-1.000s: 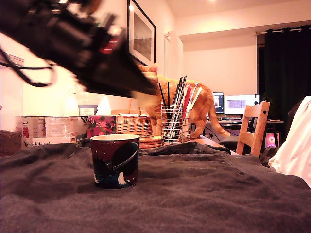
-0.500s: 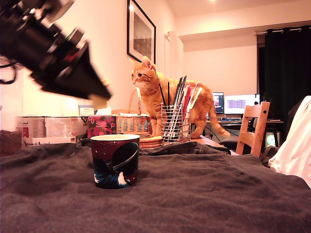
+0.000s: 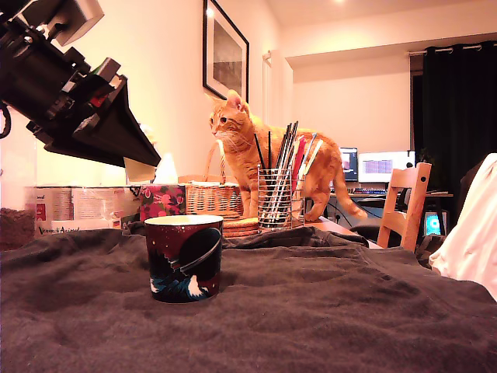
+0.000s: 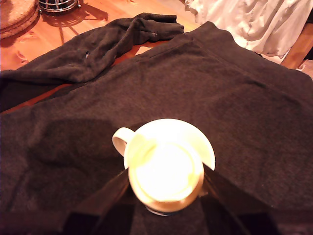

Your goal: Pick up the coffee capsules on the table and drop them inside the coffee cup

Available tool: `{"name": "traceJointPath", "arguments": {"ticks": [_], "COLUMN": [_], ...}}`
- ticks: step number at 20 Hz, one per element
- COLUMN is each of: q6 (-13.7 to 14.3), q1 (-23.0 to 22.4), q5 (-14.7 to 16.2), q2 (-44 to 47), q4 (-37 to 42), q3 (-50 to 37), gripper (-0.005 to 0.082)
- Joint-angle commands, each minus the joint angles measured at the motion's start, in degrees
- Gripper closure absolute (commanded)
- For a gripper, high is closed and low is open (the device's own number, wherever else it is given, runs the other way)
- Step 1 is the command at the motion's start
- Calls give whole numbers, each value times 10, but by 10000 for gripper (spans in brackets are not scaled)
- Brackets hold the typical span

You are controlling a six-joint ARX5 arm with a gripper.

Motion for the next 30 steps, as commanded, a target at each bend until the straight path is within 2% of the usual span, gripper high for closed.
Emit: {"name": "traceJointPath", "arguments": {"ticks": [1, 13, 23, 30], "q6": [5, -12, -10, -6], "q1": [1, 0, -15, -18], "q5": [1, 3, 10, 10], "q2": [-5, 42, 163, 210], "q4": [5, 51, -82, -115], "q3": [1, 26, 153, 178], "gripper": [453, 453, 453, 453]}}
